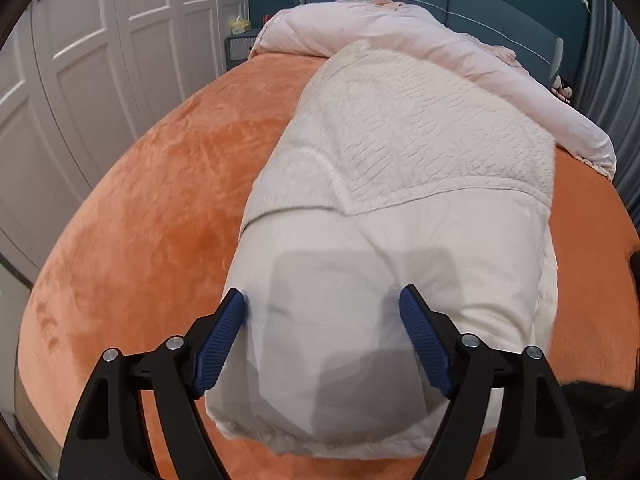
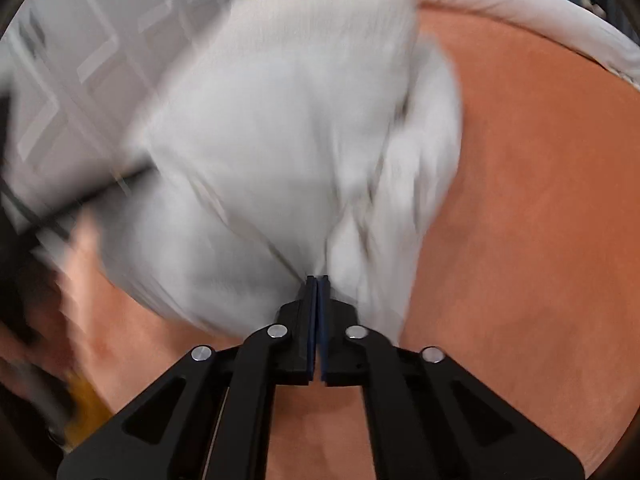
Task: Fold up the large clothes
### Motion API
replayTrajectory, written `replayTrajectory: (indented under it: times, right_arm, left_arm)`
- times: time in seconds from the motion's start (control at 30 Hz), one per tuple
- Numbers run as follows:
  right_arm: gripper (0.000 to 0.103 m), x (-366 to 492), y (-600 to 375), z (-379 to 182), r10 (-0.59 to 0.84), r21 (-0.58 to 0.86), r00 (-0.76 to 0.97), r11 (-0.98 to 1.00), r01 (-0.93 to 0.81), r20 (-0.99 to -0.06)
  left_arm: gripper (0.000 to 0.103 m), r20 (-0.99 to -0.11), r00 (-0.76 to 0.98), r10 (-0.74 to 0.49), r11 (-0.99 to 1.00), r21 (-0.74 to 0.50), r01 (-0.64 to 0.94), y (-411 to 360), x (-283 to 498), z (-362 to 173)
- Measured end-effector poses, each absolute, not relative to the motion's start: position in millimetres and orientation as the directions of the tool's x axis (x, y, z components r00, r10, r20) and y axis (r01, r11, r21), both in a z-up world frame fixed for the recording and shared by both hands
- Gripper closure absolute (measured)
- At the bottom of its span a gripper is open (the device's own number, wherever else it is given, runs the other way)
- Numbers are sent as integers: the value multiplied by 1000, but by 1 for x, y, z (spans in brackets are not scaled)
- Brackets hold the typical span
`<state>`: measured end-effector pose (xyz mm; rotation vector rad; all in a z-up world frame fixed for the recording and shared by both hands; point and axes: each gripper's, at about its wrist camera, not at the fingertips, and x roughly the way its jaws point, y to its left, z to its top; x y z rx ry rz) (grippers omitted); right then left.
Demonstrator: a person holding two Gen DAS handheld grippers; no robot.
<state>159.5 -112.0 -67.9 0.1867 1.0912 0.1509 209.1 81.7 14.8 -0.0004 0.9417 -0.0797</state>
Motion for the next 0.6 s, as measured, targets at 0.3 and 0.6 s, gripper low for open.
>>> replayTrajectory:
  times: [0.3, 0.6]
  right_arm:
    - [100, 224, -159, 59, 185, 267, 720, 964, 1, -669]
    - [102, 349, -156, -27, 120, 223, 539, 966, 130, -834]
  left_arm:
    - [20, -822, 563, -80, 996, -45, 76, 90, 206, 15]
    - [13, -825, 560, -73, 996, -31, 83, 86, 207, 9]
